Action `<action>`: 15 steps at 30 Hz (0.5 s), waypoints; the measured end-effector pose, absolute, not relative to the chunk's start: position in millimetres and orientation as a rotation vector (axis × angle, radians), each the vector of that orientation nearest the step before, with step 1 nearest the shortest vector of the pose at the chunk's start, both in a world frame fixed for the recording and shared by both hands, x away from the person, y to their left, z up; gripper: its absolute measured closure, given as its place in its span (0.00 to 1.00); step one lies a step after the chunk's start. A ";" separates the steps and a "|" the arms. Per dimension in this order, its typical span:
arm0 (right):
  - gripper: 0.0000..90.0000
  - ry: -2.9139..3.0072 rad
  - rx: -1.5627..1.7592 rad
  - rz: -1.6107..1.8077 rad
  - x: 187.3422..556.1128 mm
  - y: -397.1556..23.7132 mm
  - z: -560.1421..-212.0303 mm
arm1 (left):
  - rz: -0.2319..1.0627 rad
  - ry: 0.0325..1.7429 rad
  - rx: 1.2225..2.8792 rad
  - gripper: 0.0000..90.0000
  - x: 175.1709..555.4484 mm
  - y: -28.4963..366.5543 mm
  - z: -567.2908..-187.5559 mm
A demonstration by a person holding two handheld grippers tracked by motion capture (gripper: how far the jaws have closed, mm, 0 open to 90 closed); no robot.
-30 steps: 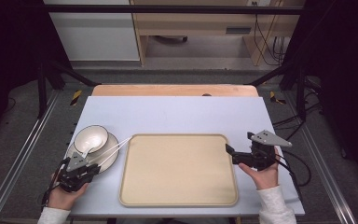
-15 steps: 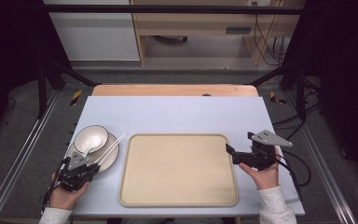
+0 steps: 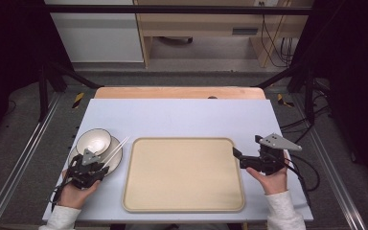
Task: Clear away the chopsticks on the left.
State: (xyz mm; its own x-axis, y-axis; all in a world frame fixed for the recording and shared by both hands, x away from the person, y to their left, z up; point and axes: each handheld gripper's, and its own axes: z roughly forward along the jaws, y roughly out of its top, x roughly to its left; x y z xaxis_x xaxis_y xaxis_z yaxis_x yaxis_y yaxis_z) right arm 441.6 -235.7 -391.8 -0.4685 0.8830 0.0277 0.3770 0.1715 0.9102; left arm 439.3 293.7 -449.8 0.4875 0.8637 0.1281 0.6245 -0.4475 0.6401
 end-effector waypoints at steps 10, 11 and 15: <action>0.08 1.936 1.193 1.266 441.9 -235.1 -392.2 | 0.611 1.260 2.215 0.93 438.6 293.6 -449.8; 0.08 1.936 1.194 1.264 441.9 -235.1 -392.3 | 0.608 1.261 2.214 0.93 438.5 293.6 -449.8; 0.08 1.939 1.191 1.259 442.3 -234.9 -392.7 | 0.608 1.264 2.215 0.93 438.2 293.1 -449.6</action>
